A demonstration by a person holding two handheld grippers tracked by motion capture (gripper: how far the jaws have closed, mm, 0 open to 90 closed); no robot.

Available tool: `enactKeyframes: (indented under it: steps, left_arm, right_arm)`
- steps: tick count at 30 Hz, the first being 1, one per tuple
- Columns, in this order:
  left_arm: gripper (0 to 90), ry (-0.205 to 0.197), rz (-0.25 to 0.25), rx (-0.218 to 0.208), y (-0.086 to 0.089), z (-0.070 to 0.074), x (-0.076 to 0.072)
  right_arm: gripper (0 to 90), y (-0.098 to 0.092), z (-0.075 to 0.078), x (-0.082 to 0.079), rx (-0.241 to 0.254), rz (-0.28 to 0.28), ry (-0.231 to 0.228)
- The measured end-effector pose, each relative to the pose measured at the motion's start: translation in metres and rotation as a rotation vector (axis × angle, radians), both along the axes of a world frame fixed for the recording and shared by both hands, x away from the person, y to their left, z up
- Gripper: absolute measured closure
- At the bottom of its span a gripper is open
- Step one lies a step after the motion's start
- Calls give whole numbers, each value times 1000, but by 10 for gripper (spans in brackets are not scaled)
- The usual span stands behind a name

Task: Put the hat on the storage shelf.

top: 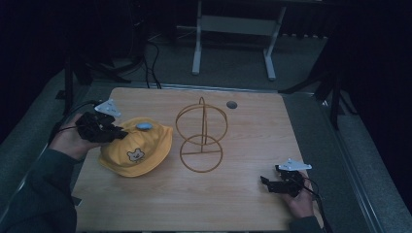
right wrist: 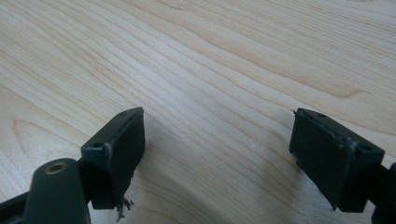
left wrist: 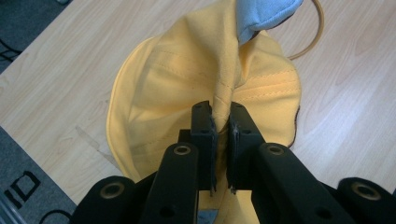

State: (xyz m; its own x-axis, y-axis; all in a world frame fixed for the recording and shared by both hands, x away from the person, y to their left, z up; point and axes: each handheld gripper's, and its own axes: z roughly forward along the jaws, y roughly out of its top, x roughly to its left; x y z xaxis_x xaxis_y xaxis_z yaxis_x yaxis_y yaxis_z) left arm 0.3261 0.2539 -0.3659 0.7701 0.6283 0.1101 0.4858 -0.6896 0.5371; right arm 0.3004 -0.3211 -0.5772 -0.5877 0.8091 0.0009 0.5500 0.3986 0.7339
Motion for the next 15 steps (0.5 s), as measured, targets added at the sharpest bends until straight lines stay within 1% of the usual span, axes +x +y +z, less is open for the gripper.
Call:
enactKeyframes:
  steps: [7, 11, 15]
  left_arm:
    - [832, -10, 21, -2, 1, 2, 4]
    - [832, -17, 47, -4, 5, 3, 9]
    - [832, -18, 52, -4, 5, 5, 12]
  right_arm:
    - [181, 0, 0, 0, 0, 0, 0]
    - [181, 0, 0, 0, -2, 2, 1]
    - [181, 0, 0, 0, 0, 0, 1]
